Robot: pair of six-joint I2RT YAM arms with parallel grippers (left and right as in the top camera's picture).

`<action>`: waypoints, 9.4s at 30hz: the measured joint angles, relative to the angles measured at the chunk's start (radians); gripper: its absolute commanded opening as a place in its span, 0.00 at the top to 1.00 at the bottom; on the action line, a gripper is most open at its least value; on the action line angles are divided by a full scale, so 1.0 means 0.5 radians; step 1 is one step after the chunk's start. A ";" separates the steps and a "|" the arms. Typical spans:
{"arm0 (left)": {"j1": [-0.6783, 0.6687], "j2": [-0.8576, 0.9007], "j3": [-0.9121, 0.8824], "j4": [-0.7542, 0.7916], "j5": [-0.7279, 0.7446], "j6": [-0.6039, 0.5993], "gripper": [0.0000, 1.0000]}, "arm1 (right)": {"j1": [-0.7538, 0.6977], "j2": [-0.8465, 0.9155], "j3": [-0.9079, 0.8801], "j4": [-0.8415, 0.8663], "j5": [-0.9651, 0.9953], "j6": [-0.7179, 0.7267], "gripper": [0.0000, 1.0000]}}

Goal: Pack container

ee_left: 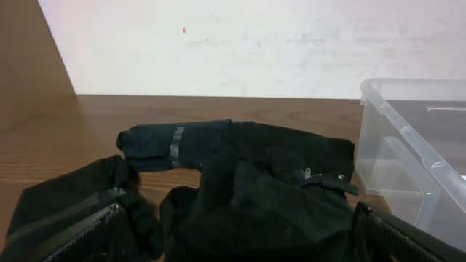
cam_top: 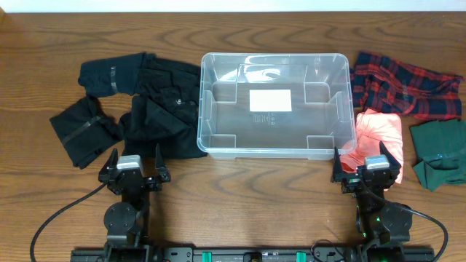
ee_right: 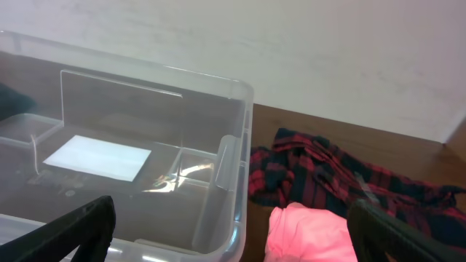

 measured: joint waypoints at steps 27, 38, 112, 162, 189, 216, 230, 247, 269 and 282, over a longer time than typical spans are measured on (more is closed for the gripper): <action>0.000 0.372 0.775 0.456 0.045 0.155 0.02 | 0.001 0.001 0.000 0.000 0.001 0.000 0.01; 0.000 1.620 2.094 -0.829 0.105 0.307 0.02 | 0.000 0.001 0.000 0.001 0.001 -0.005 0.01; 0.434 4.381 3.256 -1.866 0.713 -0.132 0.94 | 0.000 0.001 0.000 0.000 0.000 -0.005 0.01; -0.126 3.009 3.413 -1.837 1.048 -0.799 0.94 | 0.000 0.001 0.000 0.000 0.000 -0.005 0.01; -0.692 3.579 3.368 -1.607 1.069 -1.216 0.94 | 0.000 0.001 0.000 0.000 0.000 -0.005 0.01; -0.720 3.633 3.030 -1.403 0.903 -1.266 0.94 | 0.000 0.001 0.000 0.000 0.000 -0.005 0.01; -0.723 3.632 3.023 -1.419 0.865 -1.268 0.93 | 0.000 0.001 0.000 0.000 0.001 -0.005 0.01; -0.752 3.632 3.022 -1.425 0.679 -1.273 0.04 | 0.000 0.001 0.000 -0.001 0.000 -0.005 0.01; -0.877 3.598 3.023 -1.281 0.356 -0.696 0.94 | 0.000 0.001 0.000 0.000 0.000 -0.005 0.01; -0.993 3.638 3.024 -1.250 -0.026 -0.539 0.94 | 0.001 0.001 0.000 0.000 0.001 -0.005 0.01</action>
